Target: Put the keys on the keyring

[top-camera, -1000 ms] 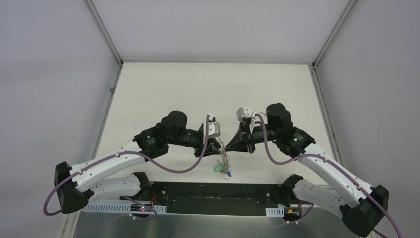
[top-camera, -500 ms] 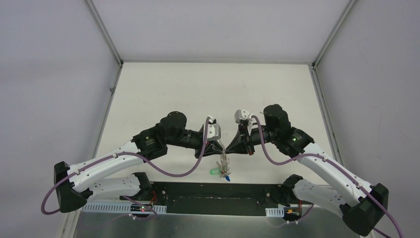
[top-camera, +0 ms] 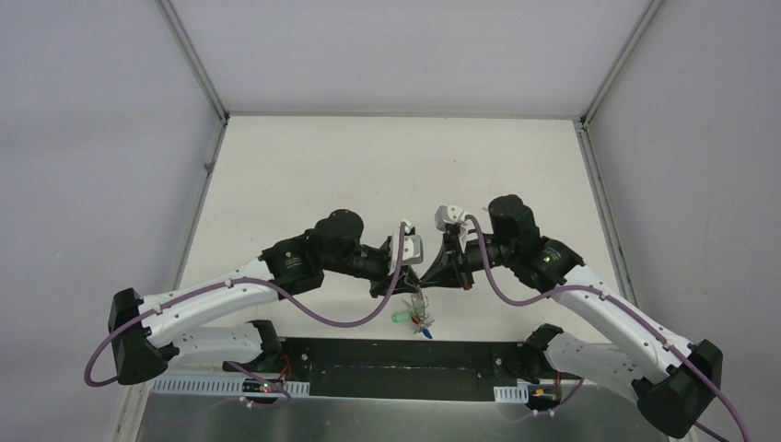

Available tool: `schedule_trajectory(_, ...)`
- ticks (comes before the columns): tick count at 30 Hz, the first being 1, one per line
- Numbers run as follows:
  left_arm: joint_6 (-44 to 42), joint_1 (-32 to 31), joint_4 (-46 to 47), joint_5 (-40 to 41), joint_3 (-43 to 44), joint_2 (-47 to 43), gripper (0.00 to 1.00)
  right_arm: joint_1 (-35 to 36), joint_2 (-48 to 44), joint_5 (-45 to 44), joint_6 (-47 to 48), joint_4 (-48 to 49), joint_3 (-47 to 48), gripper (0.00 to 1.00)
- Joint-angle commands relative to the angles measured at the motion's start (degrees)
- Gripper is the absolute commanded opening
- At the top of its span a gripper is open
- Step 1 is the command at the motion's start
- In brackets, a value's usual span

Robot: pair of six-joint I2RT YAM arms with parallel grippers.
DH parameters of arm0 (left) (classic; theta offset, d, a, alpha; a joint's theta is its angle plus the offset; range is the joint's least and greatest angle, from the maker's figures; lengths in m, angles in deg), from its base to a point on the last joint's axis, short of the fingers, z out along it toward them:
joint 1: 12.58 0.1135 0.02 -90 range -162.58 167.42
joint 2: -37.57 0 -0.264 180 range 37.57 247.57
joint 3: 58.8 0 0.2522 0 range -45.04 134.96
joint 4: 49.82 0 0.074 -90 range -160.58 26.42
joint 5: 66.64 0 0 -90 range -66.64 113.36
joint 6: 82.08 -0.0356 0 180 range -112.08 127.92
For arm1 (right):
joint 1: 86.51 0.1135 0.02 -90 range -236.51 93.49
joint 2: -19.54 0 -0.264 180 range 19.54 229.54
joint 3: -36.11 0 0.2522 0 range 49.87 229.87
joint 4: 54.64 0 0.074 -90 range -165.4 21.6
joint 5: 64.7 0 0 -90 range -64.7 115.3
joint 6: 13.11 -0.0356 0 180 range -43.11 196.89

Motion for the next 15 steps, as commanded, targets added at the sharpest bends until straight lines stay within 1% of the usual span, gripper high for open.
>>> schedule_trajectory(1, -0.2, -1.22, 1.5, 1.43, 2.53, 1.32, 0.22, 0.46, -0.62, 1.06, 0.61, 3.76, 3.37, 0.0)
schedule_trajectory(3, -0.34, -1.39, 1.46, 2.64, 2.54, 1.44, 0.23, 0.45, -0.7, 1.07, 0.63, 3.72, 3.37, 0.0)
schedule_trajectory(4, -0.44, -1.41, 1.49, 2.87, 2.48, 1.41, 0.21, 0.47, -0.71, 1.09, 0.61, 3.68, 3.42, 0.0)
schedule_trajectory(9, -0.65, -1.6, 1.5, 3.2, 2.67, 1.12, 0.01, 0.51, -0.76, 0.92, 0.52, 3.72, 3.14, 0.0)
schedule_trajectory(13, 0.11, -1.6, 1.5, 4.63, 2.03, 0.22, 0.0, 0.47, -0.76, 0.07, -0.43, 4.65, 3.12, 0.01)
schedule_trajectory(14, 0.47, -1.63, 1.58, 5.38, 1.73, -0.19, 0.0, 0.47, -0.91, -0.69, -1.32, 5.37, 3.03, 0.08)
schedule_trajectory(15, 0.95, -1.59, 1.7, 6.18, 1.38, -0.62, 0.0, 0.48, -1.13, -1.61, -2.13, 5.85, 3.05, 0.18)
